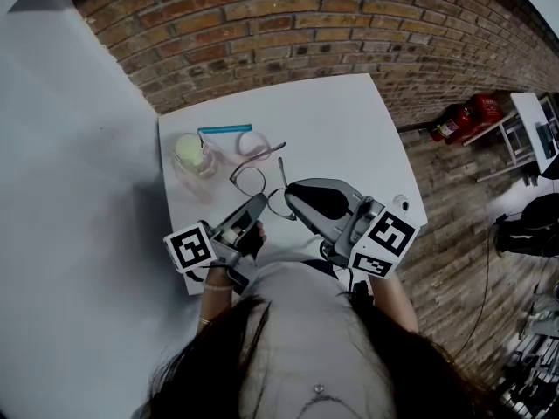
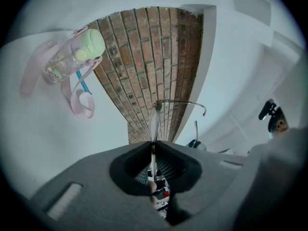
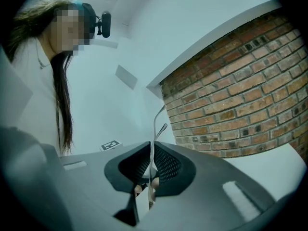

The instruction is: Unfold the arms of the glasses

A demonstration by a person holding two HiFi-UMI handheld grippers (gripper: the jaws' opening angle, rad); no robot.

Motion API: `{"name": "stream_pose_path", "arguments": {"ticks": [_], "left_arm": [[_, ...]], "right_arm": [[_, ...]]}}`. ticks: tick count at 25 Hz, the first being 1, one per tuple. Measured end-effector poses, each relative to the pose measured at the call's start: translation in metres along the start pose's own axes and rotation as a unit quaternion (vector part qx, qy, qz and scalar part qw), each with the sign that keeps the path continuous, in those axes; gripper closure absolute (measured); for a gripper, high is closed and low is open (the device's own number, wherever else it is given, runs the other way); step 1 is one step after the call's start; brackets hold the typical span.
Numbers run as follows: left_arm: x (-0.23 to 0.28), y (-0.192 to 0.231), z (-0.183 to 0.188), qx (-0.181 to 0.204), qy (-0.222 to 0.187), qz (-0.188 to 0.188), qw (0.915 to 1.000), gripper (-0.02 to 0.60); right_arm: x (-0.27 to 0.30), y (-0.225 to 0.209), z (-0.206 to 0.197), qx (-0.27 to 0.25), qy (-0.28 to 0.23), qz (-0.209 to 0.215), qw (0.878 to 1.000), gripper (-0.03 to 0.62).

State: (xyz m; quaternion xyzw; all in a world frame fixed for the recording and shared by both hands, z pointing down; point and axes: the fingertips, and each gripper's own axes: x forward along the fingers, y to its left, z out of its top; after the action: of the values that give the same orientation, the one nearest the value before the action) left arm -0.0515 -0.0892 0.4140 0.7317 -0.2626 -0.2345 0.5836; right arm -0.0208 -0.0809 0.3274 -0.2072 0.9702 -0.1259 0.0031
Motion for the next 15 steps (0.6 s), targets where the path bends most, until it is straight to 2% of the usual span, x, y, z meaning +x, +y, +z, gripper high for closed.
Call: {"name": "stream_pose_path", "arguments": {"ticks": [15], "left_arm": [[-0.0049, 0.0007, 0.006, -0.012, -0.012, -0.007, 0.9998, 0.56]], "right_arm": [[-0.002, 0.0002, 0.004, 0.003, -0.008, -0.004, 1.0, 0.563]]}}
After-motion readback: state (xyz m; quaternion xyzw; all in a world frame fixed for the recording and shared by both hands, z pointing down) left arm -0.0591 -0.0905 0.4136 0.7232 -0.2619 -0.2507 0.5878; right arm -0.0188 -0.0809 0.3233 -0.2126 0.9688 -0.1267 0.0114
